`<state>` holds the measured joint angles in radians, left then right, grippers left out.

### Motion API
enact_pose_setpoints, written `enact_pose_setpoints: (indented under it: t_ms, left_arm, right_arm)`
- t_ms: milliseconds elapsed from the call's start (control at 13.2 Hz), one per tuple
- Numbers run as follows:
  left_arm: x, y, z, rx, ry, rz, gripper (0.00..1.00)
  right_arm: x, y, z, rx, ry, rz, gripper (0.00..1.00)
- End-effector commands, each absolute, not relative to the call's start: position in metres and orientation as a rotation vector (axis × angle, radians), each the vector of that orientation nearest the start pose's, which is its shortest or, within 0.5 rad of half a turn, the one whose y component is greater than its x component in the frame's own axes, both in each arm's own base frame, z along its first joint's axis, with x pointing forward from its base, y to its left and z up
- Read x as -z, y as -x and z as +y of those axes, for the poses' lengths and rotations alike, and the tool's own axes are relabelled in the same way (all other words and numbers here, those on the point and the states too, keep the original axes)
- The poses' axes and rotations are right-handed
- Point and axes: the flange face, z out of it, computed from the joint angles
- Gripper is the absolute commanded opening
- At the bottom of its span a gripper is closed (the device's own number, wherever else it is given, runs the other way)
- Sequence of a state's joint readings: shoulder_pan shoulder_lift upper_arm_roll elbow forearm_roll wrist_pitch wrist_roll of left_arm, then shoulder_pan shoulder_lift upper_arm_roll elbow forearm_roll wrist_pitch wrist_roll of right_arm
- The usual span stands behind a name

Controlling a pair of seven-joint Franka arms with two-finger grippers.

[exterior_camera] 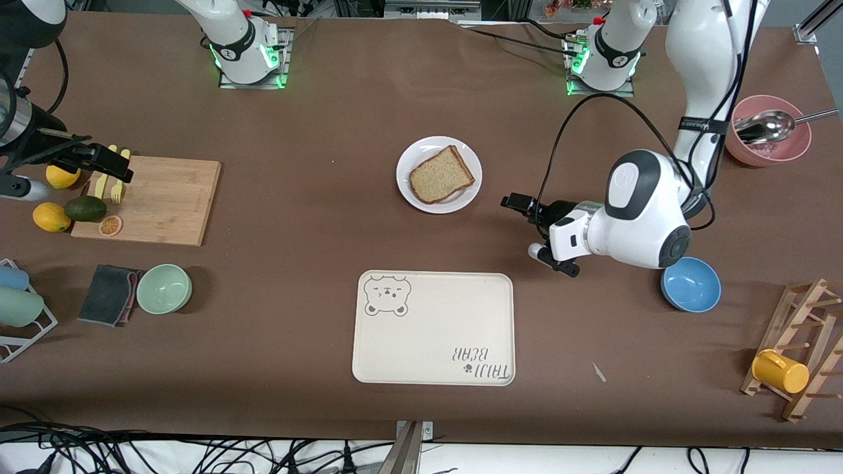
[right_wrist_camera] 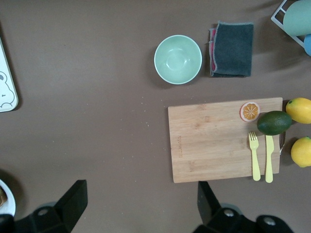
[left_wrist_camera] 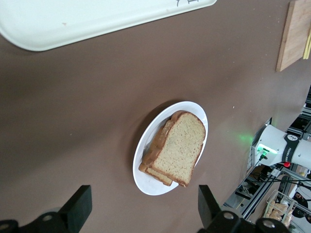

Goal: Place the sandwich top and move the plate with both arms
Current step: 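Close the left gripper on the white plate rim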

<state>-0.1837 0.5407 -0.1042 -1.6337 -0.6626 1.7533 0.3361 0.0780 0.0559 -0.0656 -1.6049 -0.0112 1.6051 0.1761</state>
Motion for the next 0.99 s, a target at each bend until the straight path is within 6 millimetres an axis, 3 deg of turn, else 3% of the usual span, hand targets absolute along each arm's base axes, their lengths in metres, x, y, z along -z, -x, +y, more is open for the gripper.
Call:
enact_pose_setpoints:
  t_ms: [0, 228, 455, 910]
  left_arm:
    - [-0.274, -0.594, -0.231, 0.406, -2.299, -0.454, 0.93]
    - [-0.241, -0.576, -0.233, 0.336, -2.266, -0.483, 0.86]
    - [-0.210, -0.557, -0.248, 0.276, -2.252, -0.481, 0.75]
    - [-0.157, -0.532, -0.247, 0.145, -2.119, -0.481, 0.65]
  right_arm:
    - [-0.587, -0.572, 0.004, -0.094, 3.154, 0.256, 1.00]
    - [-0.588, -0.573, 0.001, -0.081, 3.159, 0.261, 1.00]
    - [-0.587, -0.572, 0.002, -0.094, 3.155, 0.256, 1.00]
    - [-0.587, -0.572, 0.000, -0.101, 3.159, 0.261, 1.00]
